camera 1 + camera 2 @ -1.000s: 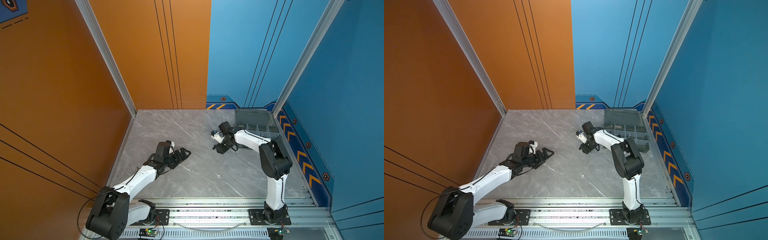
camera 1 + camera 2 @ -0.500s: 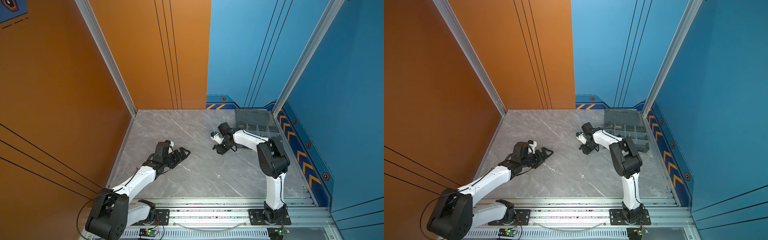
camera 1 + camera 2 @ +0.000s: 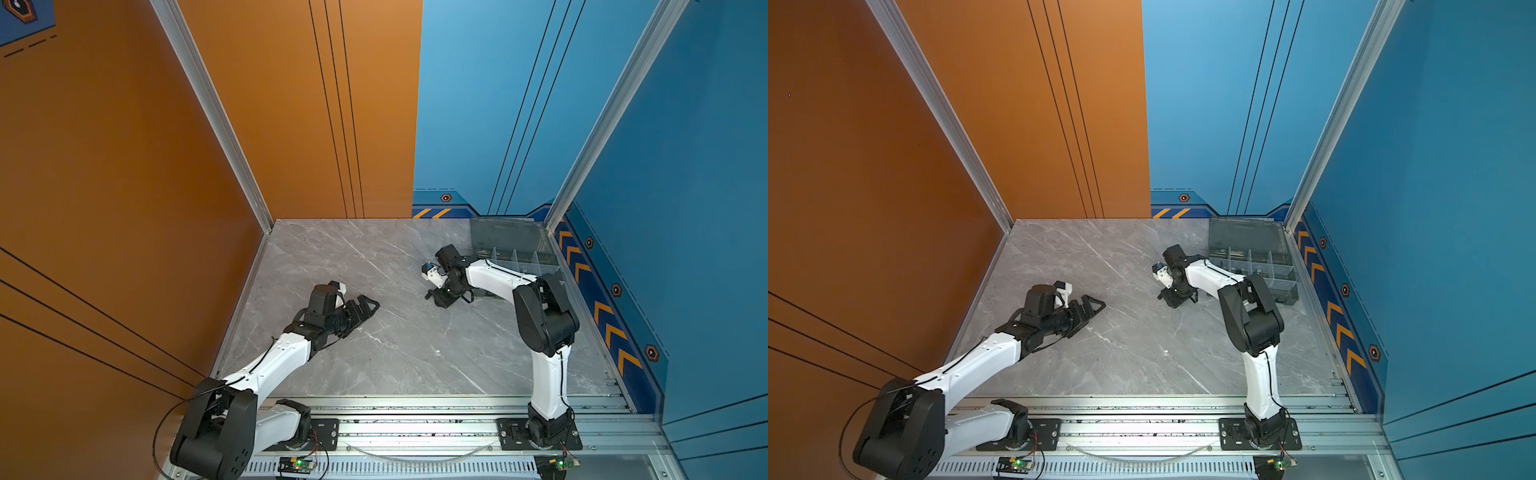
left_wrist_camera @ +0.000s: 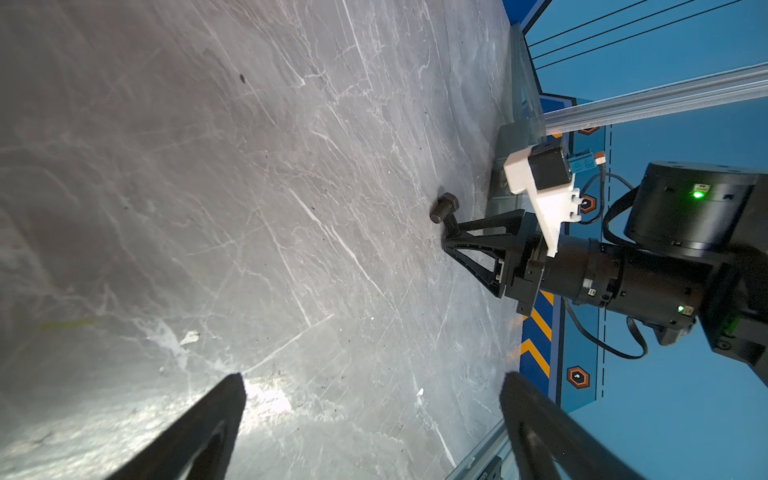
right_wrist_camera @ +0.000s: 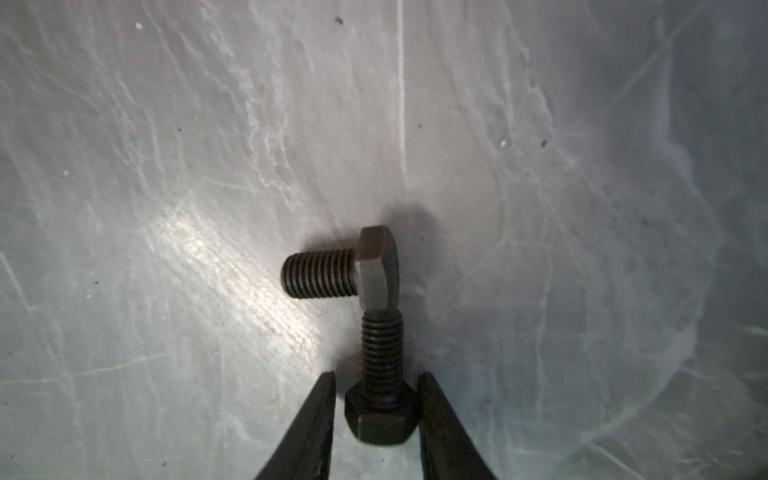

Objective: Sort the screws and nuts into containers
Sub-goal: 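Lower the right gripper onto the upright black hex bolt and close it, then lift the black hex bolt with the right gripper and carry it over the organizer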

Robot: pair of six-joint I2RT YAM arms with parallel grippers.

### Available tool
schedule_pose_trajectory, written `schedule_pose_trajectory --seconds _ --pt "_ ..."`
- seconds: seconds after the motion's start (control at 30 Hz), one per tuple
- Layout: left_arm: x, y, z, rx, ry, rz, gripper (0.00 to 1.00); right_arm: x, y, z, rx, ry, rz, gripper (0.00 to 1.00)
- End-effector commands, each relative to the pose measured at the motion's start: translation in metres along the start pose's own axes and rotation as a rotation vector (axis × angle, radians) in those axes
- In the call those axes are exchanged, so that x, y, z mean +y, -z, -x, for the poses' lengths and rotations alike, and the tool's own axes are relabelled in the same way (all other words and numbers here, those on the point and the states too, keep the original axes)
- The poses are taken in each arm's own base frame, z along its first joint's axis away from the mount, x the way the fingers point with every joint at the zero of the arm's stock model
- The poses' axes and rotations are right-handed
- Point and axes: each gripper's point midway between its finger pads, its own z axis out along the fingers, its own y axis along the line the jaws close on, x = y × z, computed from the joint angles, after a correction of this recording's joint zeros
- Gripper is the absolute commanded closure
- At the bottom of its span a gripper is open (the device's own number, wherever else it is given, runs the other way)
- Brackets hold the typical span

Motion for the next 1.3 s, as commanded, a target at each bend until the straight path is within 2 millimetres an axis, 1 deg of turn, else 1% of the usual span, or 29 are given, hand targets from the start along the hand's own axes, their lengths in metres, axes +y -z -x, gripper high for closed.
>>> schedule_pose_trajectory --seconds 0.0,0.17,0.27,0.4,0.53,0.63,0.7,0.83,0.87,0.93,1.03,1.1,1.23,1.27 --pt "0.001 0.002 -0.002 0.005 -0.004 -0.012 0.02 -0.002 -0.002 -0.003 0.029 -0.028 -0.002 0.72" --pt "0.001 0.002 -0.002 0.005 -0.004 -0.015 0.02 -0.002 0.000 -0.005 0.024 -0.063 0.026 0.91" --pt "0.002 0.002 -0.002 0.005 -0.003 -0.012 0.02 -0.002 0.012 -0.003 -0.013 -0.089 0.059 0.99" --pt "0.002 0.002 -0.002 0.004 -0.003 -0.015 0.02 -0.006 0.034 0.001 -0.082 -0.143 0.098 1.00" --pt "0.002 0.002 -0.002 0.005 -0.001 -0.015 0.02 -0.019 0.063 -0.002 -0.167 -0.230 0.117 1.00" --pt "0.002 0.001 -0.002 0.006 -0.001 -0.016 0.02 -0.037 0.086 -0.010 -0.223 -0.330 0.113 1.00" --pt "0.001 0.002 -0.002 0.006 -0.001 -0.017 0.02 -0.054 0.099 -0.020 -0.253 -0.410 0.101 1.00" --pt "0.001 0.002 -0.002 0.005 -0.001 -0.015 0.02 -0.093 0.127 -0.046 -0.325 -0.588 0.061 1.00" --pt "0.001 0.002 -0.001 0.003 -0.003 -0.015 0.02 -0.102 0.131 -0.053 -0.334 -0.626 0.043 1.00" --pt "0.001 0.002 -0.001 0.004 -0.001 -0.014 0.02 -0.125 0.141 -0.071 -0.352 -0.723 -0.012 1.00" --pt "0.001 0.001 -0.001 0.006 -0.001 -0.014 0.02 -0.157 0.147 -0.099 -0.338 -0.868 -0.110 1.00" --pt "0.001 0.001 -0.001 0.009 0.000 -0.016 0.02 -0.172 0.147 -0.114 -0.327 -0.953 -0.151 1.00" --pt "0.002 0.001 -0.001 0.008 0.000 -0.015 0.02 -0.195 0.146 -0.139 -0.310 -1.091 -0.224 1.00" --pt "0.002 0.001 -0.001 0.008 0.000 -0.015 0.02 -0.199 0.145 -0.142 -0.307 -1.112 -0.229 1.00"
